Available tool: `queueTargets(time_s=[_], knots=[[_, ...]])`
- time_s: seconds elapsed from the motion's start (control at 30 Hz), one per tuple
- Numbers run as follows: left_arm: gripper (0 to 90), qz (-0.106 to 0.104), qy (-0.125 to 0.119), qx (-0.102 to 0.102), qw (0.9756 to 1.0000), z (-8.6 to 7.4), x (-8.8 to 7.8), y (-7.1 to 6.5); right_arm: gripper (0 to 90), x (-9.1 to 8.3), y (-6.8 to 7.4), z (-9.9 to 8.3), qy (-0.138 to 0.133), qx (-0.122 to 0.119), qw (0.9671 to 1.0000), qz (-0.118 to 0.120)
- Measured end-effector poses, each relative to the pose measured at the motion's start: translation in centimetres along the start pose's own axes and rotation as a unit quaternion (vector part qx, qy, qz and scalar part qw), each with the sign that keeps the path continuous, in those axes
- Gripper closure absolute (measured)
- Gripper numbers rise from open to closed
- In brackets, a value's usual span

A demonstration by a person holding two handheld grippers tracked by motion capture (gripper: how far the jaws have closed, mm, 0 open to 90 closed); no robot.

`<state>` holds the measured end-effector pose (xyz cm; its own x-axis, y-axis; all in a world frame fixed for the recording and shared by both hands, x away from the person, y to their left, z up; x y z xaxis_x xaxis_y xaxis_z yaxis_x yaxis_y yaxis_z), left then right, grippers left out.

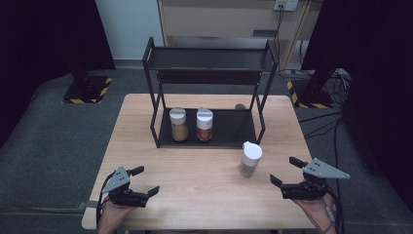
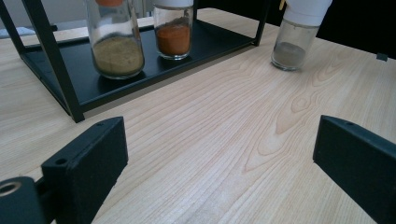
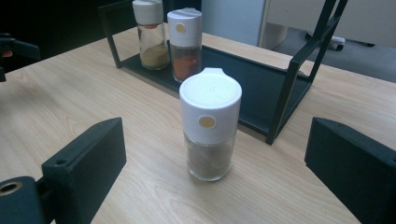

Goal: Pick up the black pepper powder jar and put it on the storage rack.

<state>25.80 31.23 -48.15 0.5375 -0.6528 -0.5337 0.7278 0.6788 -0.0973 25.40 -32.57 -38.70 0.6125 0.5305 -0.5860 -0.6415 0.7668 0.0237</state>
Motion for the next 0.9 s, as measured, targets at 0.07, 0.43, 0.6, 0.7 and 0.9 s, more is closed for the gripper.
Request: queueTargets(time_s=[0.07,0.43,0.6,0.7,0.9], knots=[[2.3,0.000,0.000,0.000,1.0000,0.0,0.0,0.0,5.7,0.1,-0.1,0.4,0.003,0.001,1.0000,0.001],[2.2,0.000,0.000,0.000,1.0000,0.0,0.0,0.0,5.6,1.5,0.0,2.1,0.018,0.001,0.9998,0.007],[2.1,0.000,0.000,0.000,1.0000,0.0,0.0,0.0,5.7,2.6,0.0,2.8,0.027,-0.003,0.9996,0.011],[2.1,0.000,0.000,0.000,1.0000,0.0,0.0,0.0,5.7,3.4,-0.1,3.2,0.033,0.000,0.9994,0.013],[2.1,-0.001,-0.001,0.000,1.0000,0.0,0.0,0.0,5.8,5.1,-0.1,3.9,0.044,0.003,0.9989,0.014]])
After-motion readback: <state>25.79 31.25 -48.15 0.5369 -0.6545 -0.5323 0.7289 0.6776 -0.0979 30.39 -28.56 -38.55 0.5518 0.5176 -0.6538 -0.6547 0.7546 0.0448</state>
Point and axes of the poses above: each handheld gripper's, and its own axes: x roughly forward along the jaws, z roughly out of its top, y roughly to its left, the point moved 7 cm from there along x, roughly forward along the jaws, and after that the axes turned 13 degrees about y, right-handed, at the moved point
